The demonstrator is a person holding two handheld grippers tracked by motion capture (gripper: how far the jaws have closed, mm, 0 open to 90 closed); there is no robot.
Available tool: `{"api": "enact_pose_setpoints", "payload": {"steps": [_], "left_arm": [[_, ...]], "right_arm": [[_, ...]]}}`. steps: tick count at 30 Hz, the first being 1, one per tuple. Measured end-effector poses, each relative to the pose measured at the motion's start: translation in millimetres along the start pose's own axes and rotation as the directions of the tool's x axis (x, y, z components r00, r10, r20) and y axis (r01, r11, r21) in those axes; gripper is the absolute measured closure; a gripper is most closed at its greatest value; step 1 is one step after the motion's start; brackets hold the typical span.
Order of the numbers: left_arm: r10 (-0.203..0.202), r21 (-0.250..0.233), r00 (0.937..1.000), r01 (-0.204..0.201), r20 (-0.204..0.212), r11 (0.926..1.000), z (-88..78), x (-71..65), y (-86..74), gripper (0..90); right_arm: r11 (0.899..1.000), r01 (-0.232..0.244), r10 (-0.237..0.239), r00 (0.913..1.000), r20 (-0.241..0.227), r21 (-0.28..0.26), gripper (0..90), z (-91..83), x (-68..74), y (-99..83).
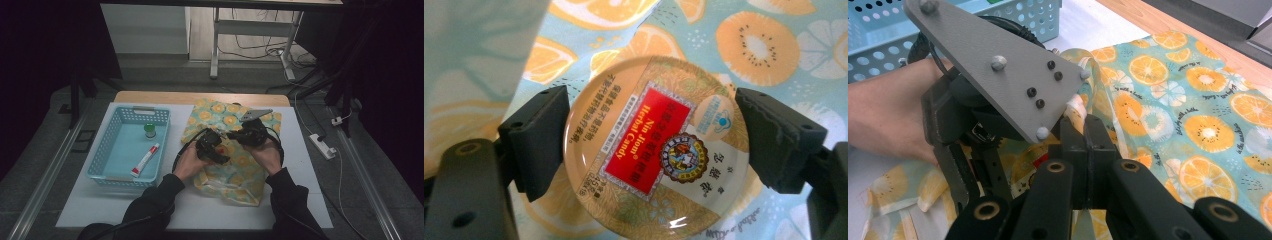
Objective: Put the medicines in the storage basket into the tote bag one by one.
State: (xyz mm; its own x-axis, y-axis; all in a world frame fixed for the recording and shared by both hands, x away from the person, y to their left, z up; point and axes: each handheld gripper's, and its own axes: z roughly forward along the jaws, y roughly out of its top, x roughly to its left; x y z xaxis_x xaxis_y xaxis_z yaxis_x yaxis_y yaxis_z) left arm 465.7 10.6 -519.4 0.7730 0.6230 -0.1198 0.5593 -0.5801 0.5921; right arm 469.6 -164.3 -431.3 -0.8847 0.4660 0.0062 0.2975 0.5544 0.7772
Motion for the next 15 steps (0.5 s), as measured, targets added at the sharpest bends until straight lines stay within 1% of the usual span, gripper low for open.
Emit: {"api": "enact_pose_setpoints", "payload": {"steps": [3, 7, 9, 10, 13, 15], "left_arm": [[-0.008, -0.019, 0.9997, 0.009, 0.022, 0.9998, -6.0, 0.4, 1.0, 13.6], [-0.005, -0.031, 0.9995, 0.006, 0.032, 0.9995, -14.2, -2.4, 1.9, 10.6], [-0.011, -0.043, 0.9985, 0.014, 0.054, 0.999, -18.0, -3.9, 1.6, 9.7], [-0.019, -0.051, 0.9972, 0.023, 0.072, 0.9985, -20.8, -4.8, 1.1, 8.8], [-0.029, -0.078, 0.994, 0.037, 0.106, 0.9963, -27.8, -6.8, 0.0, 5.8], [-0.026, -0.088, 0.9921, 0.036, 0.123, 0.9955, -31.4, -8.0, -0.2, 3.6]], "right_arm": [[1.0, -0.001, 0.001, 1.0, 0.001, -0.007, 89.9, -1.7, -0.8, 0.3], [1.0, -0.005, 0.005, 1.0, 0.002, -0.017, 89.9, -4.0, -1.3, 0.7], [1.0, -0.006, 0.006, 1.0, 0.0, -0.019, 89.9, -4.6, -1.6, 0.8], [1.0, -0.006, 0.006, 1.0, 0.0, -0.02, 89.9, -4.8, -1.7, 0.8], [1.0, -0.007, 0.007, 1.0, -0.004, -0.022, 89.9, -5.0, -1.6, 0.9], [1.0, -0.009, 0.009, 0.9999, -0.005, -0.023, 89.9, -4.9, -1.3, 1.0]]}}
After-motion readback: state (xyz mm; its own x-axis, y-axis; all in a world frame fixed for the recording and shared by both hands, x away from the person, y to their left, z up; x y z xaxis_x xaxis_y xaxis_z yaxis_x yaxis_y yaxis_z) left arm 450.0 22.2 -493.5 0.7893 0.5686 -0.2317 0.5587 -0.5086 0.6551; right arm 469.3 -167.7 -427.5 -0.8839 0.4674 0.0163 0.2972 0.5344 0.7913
